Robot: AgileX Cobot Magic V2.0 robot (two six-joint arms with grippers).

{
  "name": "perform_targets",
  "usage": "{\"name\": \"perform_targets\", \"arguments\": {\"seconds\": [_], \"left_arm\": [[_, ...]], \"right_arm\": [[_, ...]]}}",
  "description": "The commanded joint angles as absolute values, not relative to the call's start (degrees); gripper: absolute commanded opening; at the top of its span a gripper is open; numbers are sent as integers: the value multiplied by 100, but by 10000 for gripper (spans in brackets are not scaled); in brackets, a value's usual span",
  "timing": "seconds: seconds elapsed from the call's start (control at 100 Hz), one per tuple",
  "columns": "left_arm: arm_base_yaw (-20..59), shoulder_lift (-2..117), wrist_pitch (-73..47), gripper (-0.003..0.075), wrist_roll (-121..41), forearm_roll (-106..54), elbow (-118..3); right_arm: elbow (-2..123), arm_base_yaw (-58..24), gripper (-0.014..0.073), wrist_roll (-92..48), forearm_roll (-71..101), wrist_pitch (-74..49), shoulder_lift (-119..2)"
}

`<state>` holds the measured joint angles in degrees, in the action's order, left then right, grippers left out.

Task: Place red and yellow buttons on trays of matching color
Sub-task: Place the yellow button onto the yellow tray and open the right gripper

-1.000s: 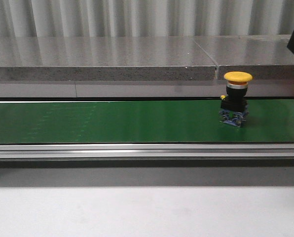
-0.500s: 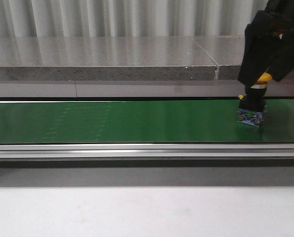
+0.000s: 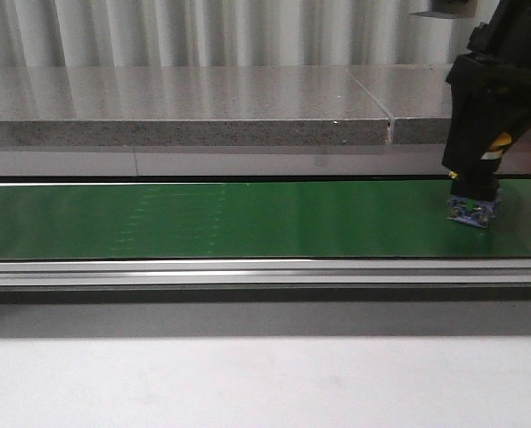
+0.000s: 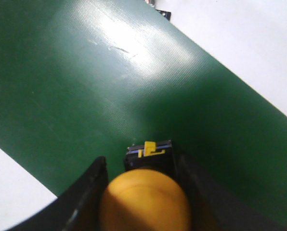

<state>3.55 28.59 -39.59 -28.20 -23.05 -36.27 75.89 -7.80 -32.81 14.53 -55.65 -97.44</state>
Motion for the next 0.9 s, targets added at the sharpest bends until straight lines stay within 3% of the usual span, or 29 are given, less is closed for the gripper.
{"name": "perform_targets", "arguments": {"seconds": [0.0, 0.26, 0.89], "left_arm": [[400, 2875, -3617, -20, -2808, -2492, -3768], [400, 2875, -3617, -20, -2808, -2492, -3768], [400, 2875, -3617, -20, -2808, -2492, -3768]], "right_arm": [[7779, -777, 162, -3209, 1628, -5448, -9324], [7779, -372, 162, -2295, 1633, -5383, -8734], [7764, 2158, 162, -1061, 1596, -5778, -8476]]}}
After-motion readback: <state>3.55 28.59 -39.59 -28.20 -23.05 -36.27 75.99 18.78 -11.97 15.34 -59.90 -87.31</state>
